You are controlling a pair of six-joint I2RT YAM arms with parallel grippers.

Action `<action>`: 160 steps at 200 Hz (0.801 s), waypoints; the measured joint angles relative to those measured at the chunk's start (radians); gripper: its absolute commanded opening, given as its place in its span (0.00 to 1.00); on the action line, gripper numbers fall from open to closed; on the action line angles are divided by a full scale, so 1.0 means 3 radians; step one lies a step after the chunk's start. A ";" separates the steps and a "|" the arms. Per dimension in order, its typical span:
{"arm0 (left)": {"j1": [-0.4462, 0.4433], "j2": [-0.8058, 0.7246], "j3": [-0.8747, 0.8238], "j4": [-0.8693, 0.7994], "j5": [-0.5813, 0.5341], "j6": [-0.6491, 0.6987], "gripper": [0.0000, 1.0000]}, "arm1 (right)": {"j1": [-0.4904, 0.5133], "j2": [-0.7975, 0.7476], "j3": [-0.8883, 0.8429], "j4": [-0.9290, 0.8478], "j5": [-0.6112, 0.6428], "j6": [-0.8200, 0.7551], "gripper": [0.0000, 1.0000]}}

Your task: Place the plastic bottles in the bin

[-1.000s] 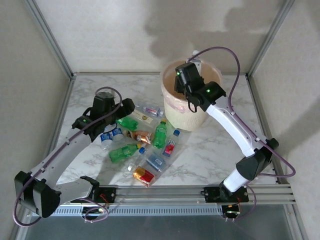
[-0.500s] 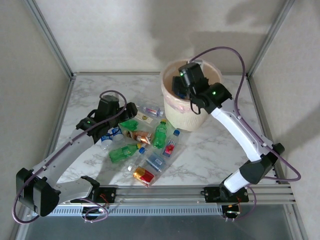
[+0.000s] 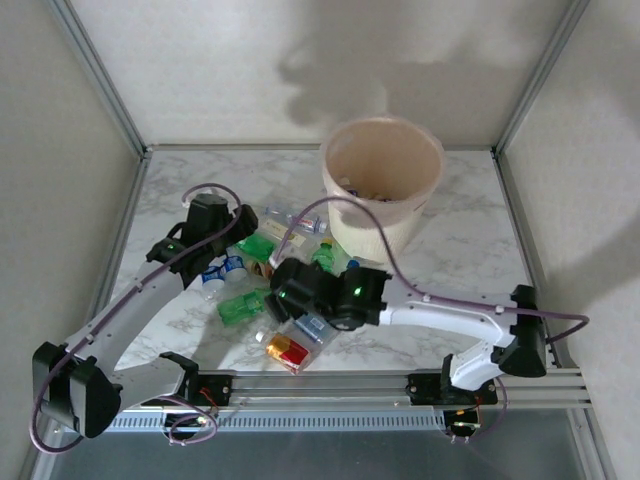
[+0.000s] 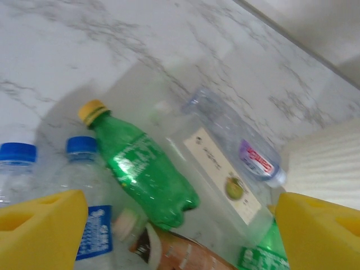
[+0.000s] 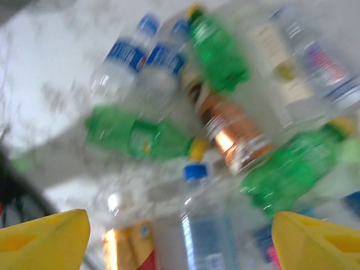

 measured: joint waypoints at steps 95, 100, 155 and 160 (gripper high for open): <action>0.0196 -0.0245 -0.0216 -0.0042 0.0028 -0.0072 0.86 | 0.0395 0.0631 -0.0261 0.0251 -0.0613 0.0135 0.81; 0.0196 -0.0254 -0.0226 -0.0042 0.0029 -0.0074 0.86 | 0.0395 0.0655 -0.0261 0.0257 -0.0619 0.0135 0.81; 0.0198 -0.0272 -0.0264 -0.0041 0.0053 -0.0074 0.87 | 0.0390 0.1021 -0.0262 0.0240 -0.0580 0.0134 0.80; 0.0198 -0.0272 -0.0266 -0.0041 0.0053 -0.0074 0.87 | 0.0387 0.1039 -0.0262 0.0238 -0.0559 0.0134 0.80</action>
